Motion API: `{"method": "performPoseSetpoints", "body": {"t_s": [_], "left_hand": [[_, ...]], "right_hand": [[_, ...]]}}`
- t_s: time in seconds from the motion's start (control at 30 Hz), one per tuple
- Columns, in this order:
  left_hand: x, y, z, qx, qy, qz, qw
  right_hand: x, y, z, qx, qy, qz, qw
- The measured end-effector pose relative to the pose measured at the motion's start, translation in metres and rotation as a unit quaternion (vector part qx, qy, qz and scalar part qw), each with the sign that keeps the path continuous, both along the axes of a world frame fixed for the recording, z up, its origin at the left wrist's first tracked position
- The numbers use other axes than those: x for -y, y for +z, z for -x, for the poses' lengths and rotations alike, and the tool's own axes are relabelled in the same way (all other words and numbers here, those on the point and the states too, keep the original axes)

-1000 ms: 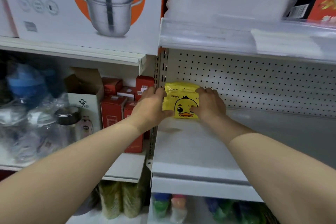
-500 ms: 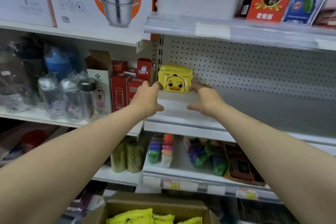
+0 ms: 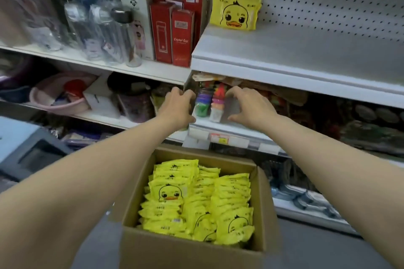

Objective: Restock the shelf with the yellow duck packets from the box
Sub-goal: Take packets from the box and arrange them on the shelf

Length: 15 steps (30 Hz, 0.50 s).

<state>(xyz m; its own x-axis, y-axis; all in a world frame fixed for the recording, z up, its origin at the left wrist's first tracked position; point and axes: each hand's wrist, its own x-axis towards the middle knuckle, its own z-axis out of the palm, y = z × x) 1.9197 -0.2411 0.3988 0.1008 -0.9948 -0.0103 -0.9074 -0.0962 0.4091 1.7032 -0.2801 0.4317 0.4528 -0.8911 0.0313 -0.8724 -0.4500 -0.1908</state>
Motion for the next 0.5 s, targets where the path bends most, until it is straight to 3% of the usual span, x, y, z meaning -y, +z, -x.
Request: {"method": "performPoseSetpoints", "body": {"t_s": [0.37, 0.5], "left_hand": [[-0.04, -0.161, -0.045, 0.025, -0.003, -0.219, 0.976], [-0.05, -0.215, -0.055, -0.032, -0.014, -0.281, 0.959]], "right_hand": [[-0.007, -0.165, -0.05, -0.031, -0.005, -0.223, 0.974], [-0.005, -0.216, -0.08, -0.032, -0.01, -0.283, 0.958]]}}
